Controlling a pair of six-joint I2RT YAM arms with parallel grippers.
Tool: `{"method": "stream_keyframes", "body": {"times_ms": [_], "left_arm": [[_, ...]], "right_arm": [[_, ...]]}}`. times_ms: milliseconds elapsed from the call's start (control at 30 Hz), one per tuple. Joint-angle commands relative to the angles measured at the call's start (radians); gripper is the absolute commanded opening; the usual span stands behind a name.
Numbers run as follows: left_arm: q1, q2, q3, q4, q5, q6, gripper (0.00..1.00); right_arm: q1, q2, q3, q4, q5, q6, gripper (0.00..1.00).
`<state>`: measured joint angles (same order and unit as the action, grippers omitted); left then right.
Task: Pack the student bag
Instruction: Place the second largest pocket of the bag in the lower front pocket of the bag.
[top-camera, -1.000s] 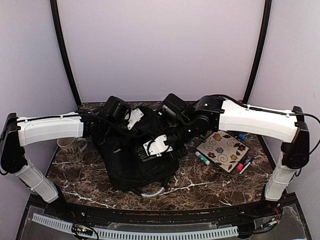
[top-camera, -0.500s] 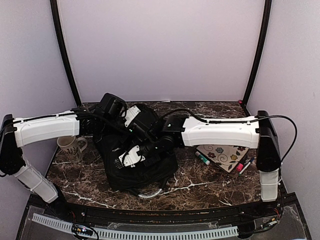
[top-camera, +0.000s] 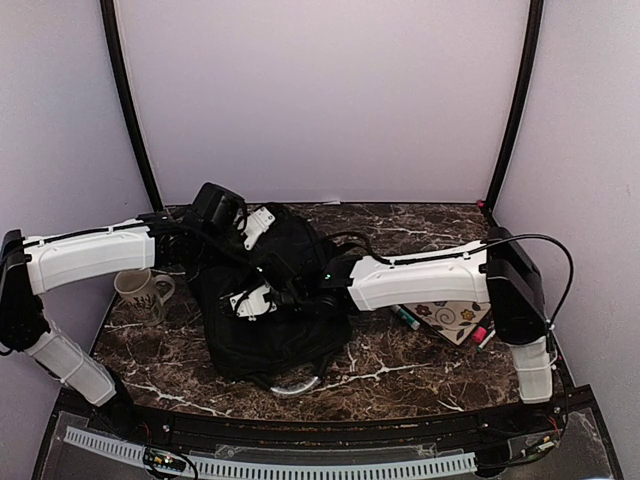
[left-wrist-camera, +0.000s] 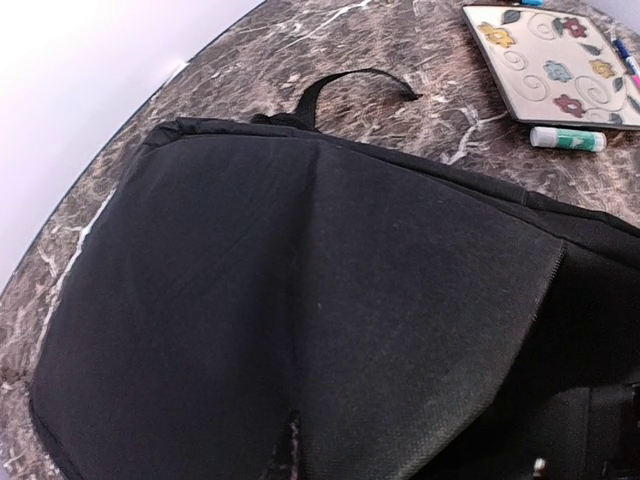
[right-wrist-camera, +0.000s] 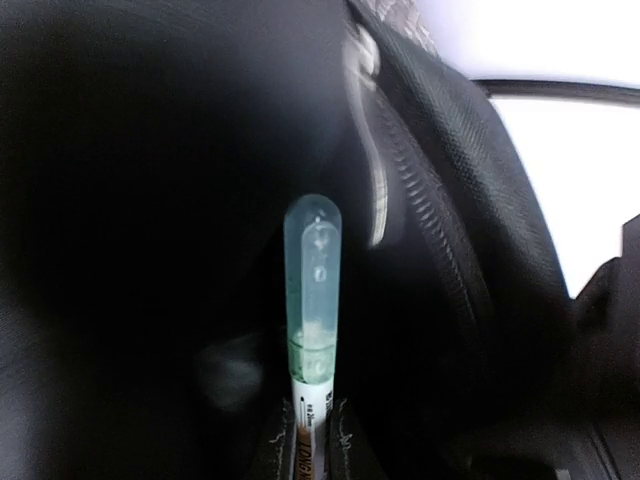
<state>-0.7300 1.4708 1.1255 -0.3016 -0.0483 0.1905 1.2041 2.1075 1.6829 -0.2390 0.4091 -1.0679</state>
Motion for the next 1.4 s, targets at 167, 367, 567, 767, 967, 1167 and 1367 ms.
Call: {"method": "stream_keyframes", "body": {"times_ms": [167, 367, 567, 767, 967, 1167, 1367], "left_arm": [[-0.013, -0.088, 0.027, 0.12, 0.069, -0.036, 0.0], [-0.011, -0.096, 0.025, 0.122, 0.065, -0.034, 0.0], [-0.009, -0.092, 0.023, 0.122, 0.049, -0.031, 0.0], [0.002, -0.084, 0.022, 0.122, 0.037, -0.03, 0.0], [0.021, -0.08, 0.019, 0.129, 0.008, -0.034, 0.0], [0.035, -0.072, 0.02, 0.127, 0.002, -0.036, 0.0], [0.038, -0.082, 0.02, 0.122, -0.027, -0.029, 0.0]], "right_arm": [[-0.024, 0.134, -0.021, 0.383, 0.2, -0.029, 0.1], [-0.035, 0.173, -0.078, 0.669, 0.288, -0.12, 0.46], [-0.02, 0.12, -0.133, 0.616, 0.25, -0.093, 0.55], [0.038, 0.052, -0.195, 0.452, 0.195, -0.062, 0.56], [0.091, -0.012, -0.197, 0.301, 0.169, 0.018, 0.53], [0.135, -0.096, -0.152, 0.103, 0.101, 0.149, 0.52], [0.145, -0.189, -0.13, -0.145, 0.0, 0.323, 0.48]]}}
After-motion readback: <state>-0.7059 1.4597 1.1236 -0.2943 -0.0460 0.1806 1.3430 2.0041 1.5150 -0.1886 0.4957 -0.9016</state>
